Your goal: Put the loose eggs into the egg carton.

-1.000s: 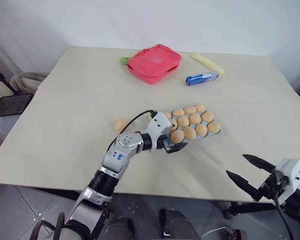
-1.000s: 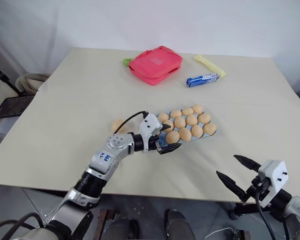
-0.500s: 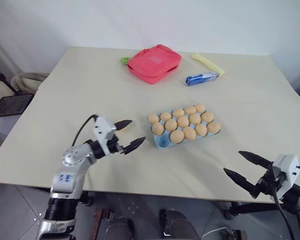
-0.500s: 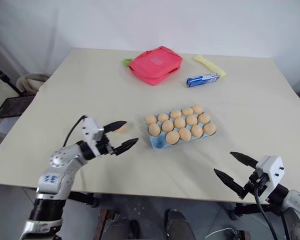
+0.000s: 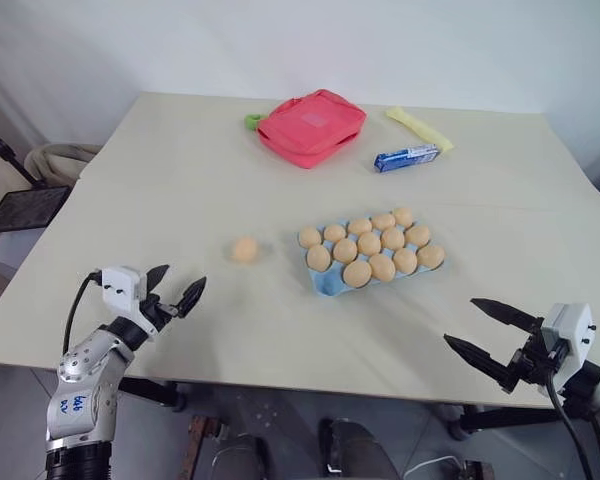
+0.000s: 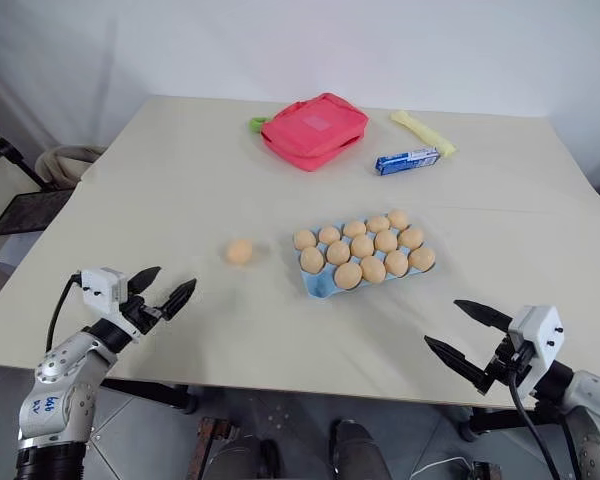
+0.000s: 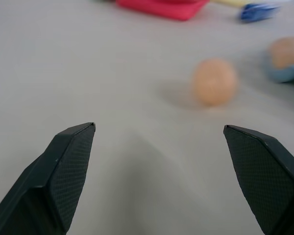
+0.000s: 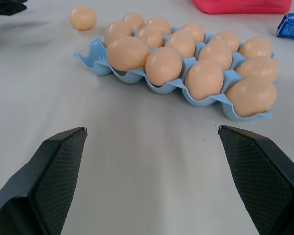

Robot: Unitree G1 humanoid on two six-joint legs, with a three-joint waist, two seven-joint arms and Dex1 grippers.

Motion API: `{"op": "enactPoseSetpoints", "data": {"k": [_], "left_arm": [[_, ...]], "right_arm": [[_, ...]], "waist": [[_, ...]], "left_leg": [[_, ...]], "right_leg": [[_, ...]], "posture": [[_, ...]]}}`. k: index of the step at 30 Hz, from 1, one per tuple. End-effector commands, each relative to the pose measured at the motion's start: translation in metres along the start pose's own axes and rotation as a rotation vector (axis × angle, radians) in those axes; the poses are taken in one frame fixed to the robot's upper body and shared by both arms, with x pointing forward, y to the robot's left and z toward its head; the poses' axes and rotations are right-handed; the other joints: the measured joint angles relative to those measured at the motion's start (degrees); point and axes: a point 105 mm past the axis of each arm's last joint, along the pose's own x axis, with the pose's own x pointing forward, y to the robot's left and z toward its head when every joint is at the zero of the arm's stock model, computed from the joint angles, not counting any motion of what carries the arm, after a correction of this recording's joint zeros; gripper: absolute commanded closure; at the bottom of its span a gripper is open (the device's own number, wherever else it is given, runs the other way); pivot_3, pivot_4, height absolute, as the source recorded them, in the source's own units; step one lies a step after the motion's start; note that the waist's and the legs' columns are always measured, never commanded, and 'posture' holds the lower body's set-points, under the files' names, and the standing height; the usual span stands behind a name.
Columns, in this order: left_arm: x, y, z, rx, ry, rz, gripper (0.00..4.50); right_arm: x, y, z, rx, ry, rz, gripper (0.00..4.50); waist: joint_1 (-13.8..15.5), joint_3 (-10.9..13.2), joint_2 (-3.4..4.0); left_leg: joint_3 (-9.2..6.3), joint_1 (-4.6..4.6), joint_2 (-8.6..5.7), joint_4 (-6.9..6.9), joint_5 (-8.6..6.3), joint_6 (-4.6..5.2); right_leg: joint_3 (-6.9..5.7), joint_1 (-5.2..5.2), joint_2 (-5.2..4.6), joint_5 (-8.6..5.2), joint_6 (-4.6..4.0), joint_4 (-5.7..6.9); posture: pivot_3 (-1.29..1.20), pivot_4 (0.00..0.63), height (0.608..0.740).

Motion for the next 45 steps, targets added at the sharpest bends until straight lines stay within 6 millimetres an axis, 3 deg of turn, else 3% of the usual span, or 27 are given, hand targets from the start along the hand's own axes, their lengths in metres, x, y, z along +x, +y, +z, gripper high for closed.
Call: {"op": "enactPoseSetpoints", "data": {"k": [1,10,14,21,31,34,40,45], "left_arm": [[0.007,-0.002,0.011,0.011,-0.048,0.016,0.03],[0.035,-0.039,0.028,0.088,-0.133,-0.233,0.03],[0.056,-0.040,0.033,0.088,-0.145,-0.244,0.03],[0.091,-0.041,0.021,0.095,-0.077,-0.242,0.03],[0.111,-0.052,0.005,0.099,0.003,-0.287,0.03],[0.115,-0.053,0.002,0.085,0.031,-0.281,0.67],[0.112,-0.063,0.011,0.102,-0.002,-0.349,2.57],[0.101,-0.095,0.034,0.119,-0.066,-0.551,2.57]], "right_arm": [[0.000,-0.003,0.012,-0.035,-0.016,0.003,0.00],[0.003,-0.004,0.016,-0.042,-0.013,-0.003,0.00],[0.004,-0.002,0.017,-0.040,-0.011,-0.008,0.00],[0.008,0.001,0.018,-0.036,-0.012,-0.016,0.00],[0.005,0.004,0.019,-0.028,-0.009,-0.037,0.00],[0.004,0.004,0.017,-0.025,-0.007,-0.043,0.00],[0.001,0.004,0.013,-0.020,-0.004,-0.050,0.00],[0.000,0.004,0.011,-0.014,-0.006,-0.053,0.00]], "waist": [[0.0,0.0,-0.01],[0.0,0.0,-0.02],[0.0,0.0,-0.02],[-0.1,0.0,-0.03],[0.1,0.0,-0.03],[0.1,0.0,-0.02],[0.1,0.0,-0.02],[0.1,0.0,-0.03]], "left_leg": [[0.01,-0.01,-0.01,0.00,0.00,0.00],[0.03,-0.01,0.00,-0.02,-0.03,-0.07],[0.03,0.00,0.02,-0.01,-0.02,-0.07],[0.04,-0.02,0.00,0.00,0.11,0.18],[0.05,-0.09,0.03,0.00,0.08,0.16],[0.05,-0.07,0.00,0.02,0.09,0.18],[0.05,-0.06,0.00,0.00,0.10,0.19],[0.05,-0.12,0.01,-0.01,0.08,0.17]], "right_leg": [[0.00,0.00,-0.01,0.00,0.00,-0.02],[-0.02,-0.01,0.04,0.04,0.07,-0.01],[-0.01,-0.02,0.07,0.06,0.10,0.00],[0.00,-0.02,0.08,0.15,0.27,0.00],[-0.01,-0.13,0.12,0.14,0.26,0.03],[-0.01,-0.10,0.09,0.16,0.29,0.03],[-0.01,-0.10,0.10,0.17,0.30,0.04],[-0.01,-0.13,0.10,0.16,0.29,0.03]], "posture": [[0.00,0.150,0.740],[0.00,0.150,0.740],[0.00,0.150,0.740],[0.00,0.150,0.740],[0.00,0.150,0.740],[0.00,0.150,0.740],[0.00,0.150,0.740],[0.00,0.150,0.740]]}}
